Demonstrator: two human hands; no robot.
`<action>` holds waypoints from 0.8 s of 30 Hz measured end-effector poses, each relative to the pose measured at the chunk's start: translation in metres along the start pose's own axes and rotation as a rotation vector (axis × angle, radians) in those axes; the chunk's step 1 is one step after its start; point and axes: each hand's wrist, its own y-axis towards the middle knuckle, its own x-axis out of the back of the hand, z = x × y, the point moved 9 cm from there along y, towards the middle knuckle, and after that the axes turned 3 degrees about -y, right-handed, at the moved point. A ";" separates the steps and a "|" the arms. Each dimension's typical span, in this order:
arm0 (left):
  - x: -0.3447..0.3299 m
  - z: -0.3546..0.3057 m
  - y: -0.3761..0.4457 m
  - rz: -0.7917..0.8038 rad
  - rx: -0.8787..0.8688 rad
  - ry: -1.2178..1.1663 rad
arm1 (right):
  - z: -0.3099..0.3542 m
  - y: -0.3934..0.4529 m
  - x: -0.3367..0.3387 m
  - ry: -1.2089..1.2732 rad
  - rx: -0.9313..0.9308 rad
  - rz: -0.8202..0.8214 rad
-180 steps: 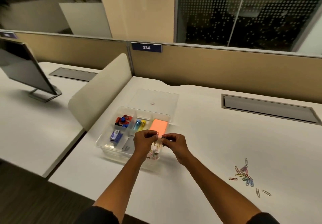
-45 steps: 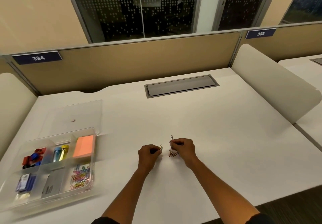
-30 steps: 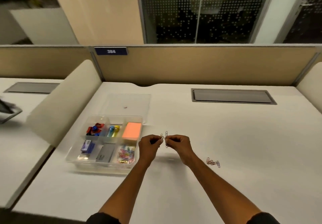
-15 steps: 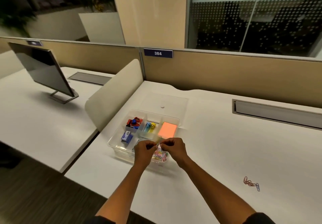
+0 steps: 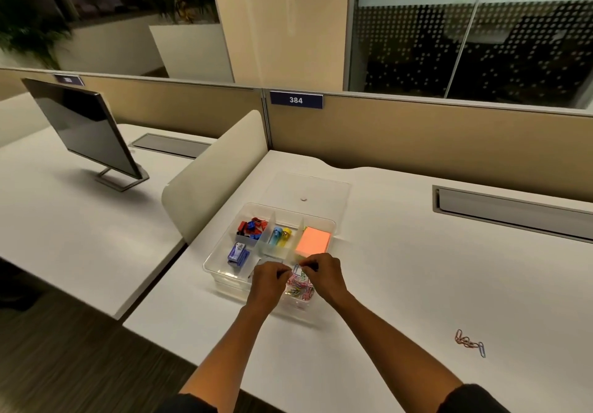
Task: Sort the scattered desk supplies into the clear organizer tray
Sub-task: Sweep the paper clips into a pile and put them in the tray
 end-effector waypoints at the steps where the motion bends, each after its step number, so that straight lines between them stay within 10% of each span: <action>1: -0.001 -0.002 0.001 -0.001 -0.005 0.000 | 0.000 0.000 0.001 -0.003 0.003 -0.005; 24: -0.133 -0.110 -0.024 0.184 -0.347 -0.105 | -0.150 -0.069 0.138 0.096 -0.240 -0.457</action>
